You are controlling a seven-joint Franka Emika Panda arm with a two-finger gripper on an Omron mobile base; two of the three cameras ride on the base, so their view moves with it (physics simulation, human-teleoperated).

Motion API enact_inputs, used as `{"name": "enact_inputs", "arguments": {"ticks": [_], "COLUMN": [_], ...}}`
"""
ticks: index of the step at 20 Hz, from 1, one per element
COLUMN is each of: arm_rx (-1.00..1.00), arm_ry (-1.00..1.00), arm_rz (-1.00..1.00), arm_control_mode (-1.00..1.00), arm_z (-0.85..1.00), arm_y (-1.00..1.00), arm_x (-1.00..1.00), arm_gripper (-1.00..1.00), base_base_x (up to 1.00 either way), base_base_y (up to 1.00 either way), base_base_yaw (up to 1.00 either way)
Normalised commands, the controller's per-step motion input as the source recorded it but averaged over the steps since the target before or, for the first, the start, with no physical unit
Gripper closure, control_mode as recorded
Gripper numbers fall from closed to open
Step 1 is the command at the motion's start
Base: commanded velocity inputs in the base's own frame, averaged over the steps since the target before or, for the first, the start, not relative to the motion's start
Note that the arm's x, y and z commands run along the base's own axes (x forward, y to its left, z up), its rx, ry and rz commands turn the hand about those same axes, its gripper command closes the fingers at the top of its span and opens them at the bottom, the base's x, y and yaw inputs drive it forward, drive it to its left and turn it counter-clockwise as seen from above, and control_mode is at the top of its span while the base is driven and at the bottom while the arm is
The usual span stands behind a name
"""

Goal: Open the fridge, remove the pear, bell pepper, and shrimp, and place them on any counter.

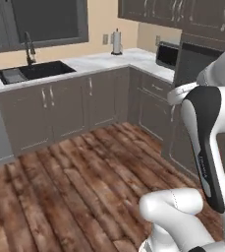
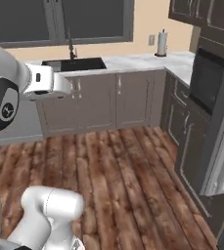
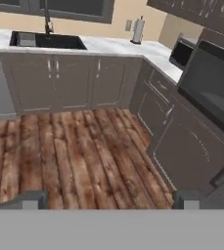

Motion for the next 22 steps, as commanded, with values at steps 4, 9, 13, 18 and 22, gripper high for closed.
{"name": "enact_inputs", "arguments": {"ticks": [4, 9, 13, 18, 22], "arm_rx": [0.00, 0.00, 0.00, 0.00, 0.00], "arm_ry": [0.00, 0.00, 0.00, 0.00, 0.00], "arm_rz": [0.00, 0.00, 0.00, 0.00, 0.00], "arm_control_mode": [1.00, 1.00, 1.00, 1.00, 1.00], "arm_z": [0.00, 0.00, 0.00, 0.00, 0.00], "arm_y": [0.00, 0.00, 0.00, 0.00, 0.00], "arm_x": [0.00, 0.00, 0.00, 0.00, 0.00], "arm_gripper": [-1.00, -1.00, -1.00, -1.00, -1.00], "base_base_x": [0.00, 0.00, 0.00, 0.05, 0.13], "base_base_y": [0.00, 0.00, 0.00, -0.12, -0.13], "base_base_yaw": [-0.93, -0.93, -0.92, -0.84, -0.53]}}
